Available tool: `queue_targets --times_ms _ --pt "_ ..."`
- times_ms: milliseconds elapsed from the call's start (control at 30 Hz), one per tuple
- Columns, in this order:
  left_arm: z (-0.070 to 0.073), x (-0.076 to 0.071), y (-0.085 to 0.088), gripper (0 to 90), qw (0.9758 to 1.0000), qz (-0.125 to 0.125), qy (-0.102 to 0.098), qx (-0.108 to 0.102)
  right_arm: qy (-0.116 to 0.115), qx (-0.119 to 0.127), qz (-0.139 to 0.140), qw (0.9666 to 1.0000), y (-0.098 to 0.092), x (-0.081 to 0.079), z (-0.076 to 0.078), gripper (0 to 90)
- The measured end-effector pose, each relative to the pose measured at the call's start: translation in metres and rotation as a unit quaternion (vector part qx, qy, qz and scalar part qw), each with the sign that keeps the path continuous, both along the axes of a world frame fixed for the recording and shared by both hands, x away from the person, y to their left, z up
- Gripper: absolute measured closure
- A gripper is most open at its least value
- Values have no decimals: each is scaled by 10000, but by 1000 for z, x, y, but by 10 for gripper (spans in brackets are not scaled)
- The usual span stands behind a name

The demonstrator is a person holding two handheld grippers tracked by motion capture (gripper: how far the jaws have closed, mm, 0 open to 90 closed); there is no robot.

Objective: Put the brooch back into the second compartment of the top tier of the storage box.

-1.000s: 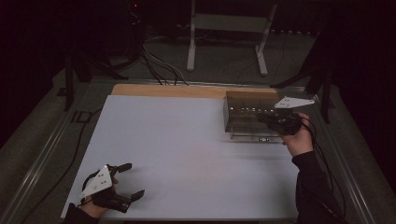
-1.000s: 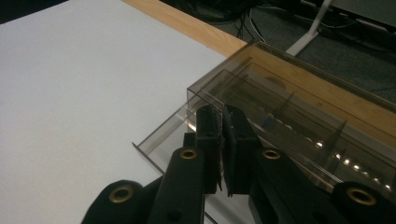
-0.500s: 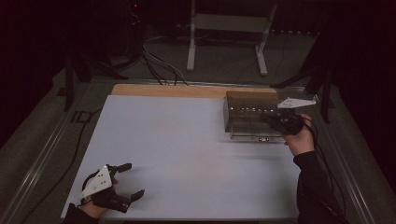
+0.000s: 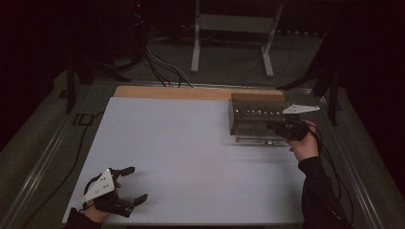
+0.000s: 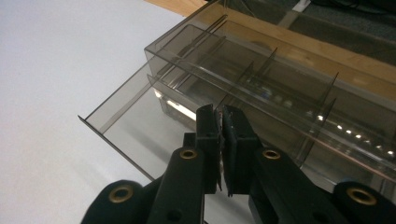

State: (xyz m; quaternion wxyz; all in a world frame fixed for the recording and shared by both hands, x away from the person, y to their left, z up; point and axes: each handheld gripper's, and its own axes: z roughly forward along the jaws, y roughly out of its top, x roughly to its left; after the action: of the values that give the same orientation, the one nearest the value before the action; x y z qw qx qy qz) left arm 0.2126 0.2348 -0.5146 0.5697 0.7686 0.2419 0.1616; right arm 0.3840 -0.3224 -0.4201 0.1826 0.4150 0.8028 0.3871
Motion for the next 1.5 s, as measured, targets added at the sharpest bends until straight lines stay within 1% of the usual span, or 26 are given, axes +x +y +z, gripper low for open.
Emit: queue_targets --times_ms 67,133,467,800,867,1000,1100,1167,1200,1333,1367,1433,1500 --pt "0 0 0 6 10000 -24 1 9 32 12 -9 10000 0 1 -3 861" --pt "0 0 -1 6 10000 -21 -2 23 75 -56 -7 10000 2 2 -6 860" --pt "0 0 0 6 10000 -17 -4 16 221 -49 -40 9997 1 7 -20 860" --pt "0 0 0 6 10000 -5 0 7 325 -143 -81 9993 1 9 -25 857" --pt "0 0 0 6 10000 -24 -2 31 357 -212 -124 9991 1 9 -26 856" --pt "0 0 0 6 10000 -20 -5 27 415 -182 -182 9988 -1 10 -27 849" --pt "0 0 0 6 10000 -2 2 18 409 -152 -222 9988 -2 10 -26 791" --pt "0 0 0 6 10000 -10 -2 16 397 -60 -260 9989 -3 10 -25 726" --pt "0 0 0 6 10000 -19 -3 23 382 -47 -290 9988 -4 10 -24 722" --pt "0 0 0 6 10000 -4 2 12 334 26 -300 9990 -6 8 -18 651" --pt "0 0 0 6 10000 -11 -4 15 323 27 -292 9990 -6 7 -17 628" --pt "0 0 0 6 10000 -9 -6 19 299 25 -282 9992 -5 6 -15 609" --pt "0 0 0 6 10000 4 -1 -1 286 92 -270 9992 -5 4 -12 576"
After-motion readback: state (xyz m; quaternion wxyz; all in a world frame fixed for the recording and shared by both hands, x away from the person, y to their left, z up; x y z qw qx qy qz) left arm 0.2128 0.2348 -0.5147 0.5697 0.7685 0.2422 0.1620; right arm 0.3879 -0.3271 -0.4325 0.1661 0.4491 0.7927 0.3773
